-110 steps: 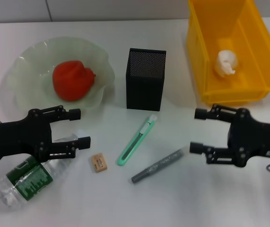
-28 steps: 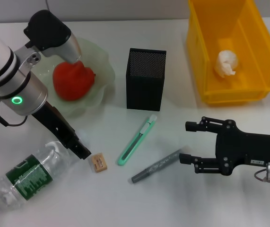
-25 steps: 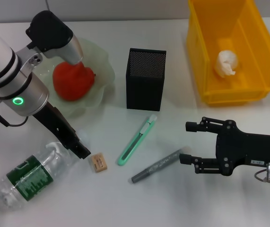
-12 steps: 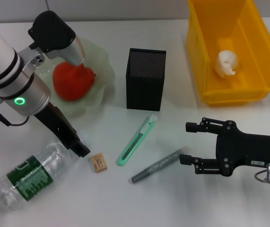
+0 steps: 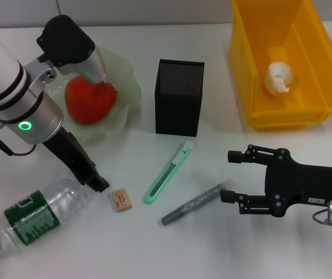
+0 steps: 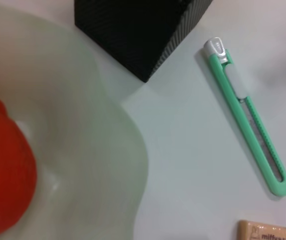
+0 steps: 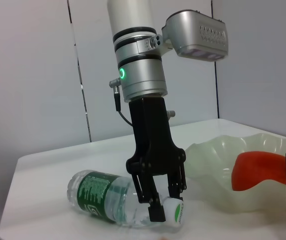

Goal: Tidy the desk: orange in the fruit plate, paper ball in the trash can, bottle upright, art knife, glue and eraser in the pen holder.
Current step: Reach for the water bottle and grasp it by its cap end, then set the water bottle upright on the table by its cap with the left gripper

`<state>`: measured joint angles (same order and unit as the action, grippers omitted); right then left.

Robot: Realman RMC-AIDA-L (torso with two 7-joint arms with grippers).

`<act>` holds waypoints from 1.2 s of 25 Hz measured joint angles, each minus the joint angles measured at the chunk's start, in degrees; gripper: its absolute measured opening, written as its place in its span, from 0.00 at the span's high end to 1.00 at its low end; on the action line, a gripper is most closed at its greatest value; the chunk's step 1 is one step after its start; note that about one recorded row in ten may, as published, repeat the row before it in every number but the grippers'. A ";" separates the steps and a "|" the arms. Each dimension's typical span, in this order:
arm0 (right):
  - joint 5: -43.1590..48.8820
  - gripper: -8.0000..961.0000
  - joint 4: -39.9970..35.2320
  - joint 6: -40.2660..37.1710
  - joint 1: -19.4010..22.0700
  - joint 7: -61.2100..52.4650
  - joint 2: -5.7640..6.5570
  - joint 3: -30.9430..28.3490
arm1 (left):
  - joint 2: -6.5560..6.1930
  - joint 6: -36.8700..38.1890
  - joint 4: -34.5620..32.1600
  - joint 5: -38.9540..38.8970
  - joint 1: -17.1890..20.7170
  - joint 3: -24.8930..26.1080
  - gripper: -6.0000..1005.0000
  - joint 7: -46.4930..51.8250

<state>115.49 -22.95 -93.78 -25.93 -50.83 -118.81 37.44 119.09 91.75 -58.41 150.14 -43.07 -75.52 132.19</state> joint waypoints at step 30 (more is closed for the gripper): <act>0.00 0.17 0.12 -0.71 -0.36 -0.06 -0.02 0.18 | -0.88 12.38 -11.88 -24.73 12.26 23.87 0.55 -31.06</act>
<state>115.49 -22.83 -94.49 -26.29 -50.89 -118.83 37.62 118.21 104.13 -70.29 125.41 -30.82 -51.65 101.13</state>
